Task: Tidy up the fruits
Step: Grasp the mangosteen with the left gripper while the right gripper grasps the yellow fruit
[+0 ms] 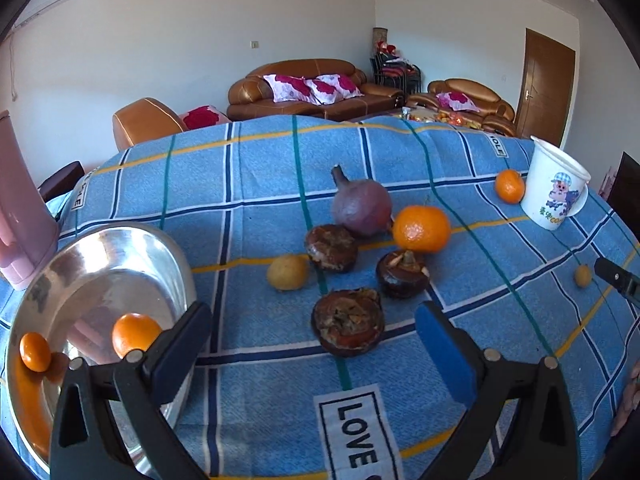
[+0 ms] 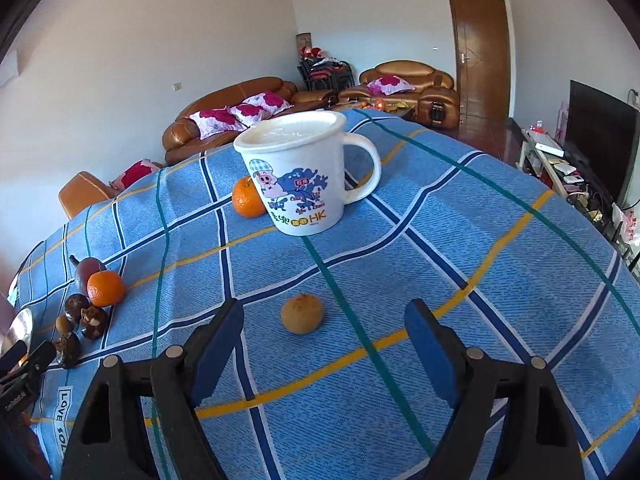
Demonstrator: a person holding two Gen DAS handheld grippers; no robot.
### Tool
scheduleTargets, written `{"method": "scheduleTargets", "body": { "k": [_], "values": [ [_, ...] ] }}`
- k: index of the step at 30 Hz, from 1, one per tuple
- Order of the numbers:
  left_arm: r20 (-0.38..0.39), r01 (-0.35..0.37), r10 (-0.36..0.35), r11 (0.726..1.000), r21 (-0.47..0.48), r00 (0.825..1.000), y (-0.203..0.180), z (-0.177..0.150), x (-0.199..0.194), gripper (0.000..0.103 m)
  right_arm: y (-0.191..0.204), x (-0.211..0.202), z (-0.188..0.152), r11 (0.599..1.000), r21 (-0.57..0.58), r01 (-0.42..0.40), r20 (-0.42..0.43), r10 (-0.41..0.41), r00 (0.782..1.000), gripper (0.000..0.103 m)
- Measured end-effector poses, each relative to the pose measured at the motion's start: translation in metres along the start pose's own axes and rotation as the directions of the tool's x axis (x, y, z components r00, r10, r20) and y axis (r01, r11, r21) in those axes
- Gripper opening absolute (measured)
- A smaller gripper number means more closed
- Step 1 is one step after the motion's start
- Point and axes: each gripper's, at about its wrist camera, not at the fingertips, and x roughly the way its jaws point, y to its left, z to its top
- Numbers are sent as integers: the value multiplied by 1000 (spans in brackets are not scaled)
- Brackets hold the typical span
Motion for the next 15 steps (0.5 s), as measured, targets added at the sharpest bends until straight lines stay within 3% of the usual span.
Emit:
{"method": "scheduleTargets", "body": {
  "k": [6, 15],
  "values": [
    [-54, -1, 0, 1000, -17, 999, -2, 1, 12, 103, 4, 31, 3, 1000, -22, 10, -136, -13, 991, 58],
    [-139, 9, -12, 1000, -24, 990, -4, 1, 32, 94, 24, 32, 3, 989, -139, 58, -157, -80, 984, 55]
  ]
}}
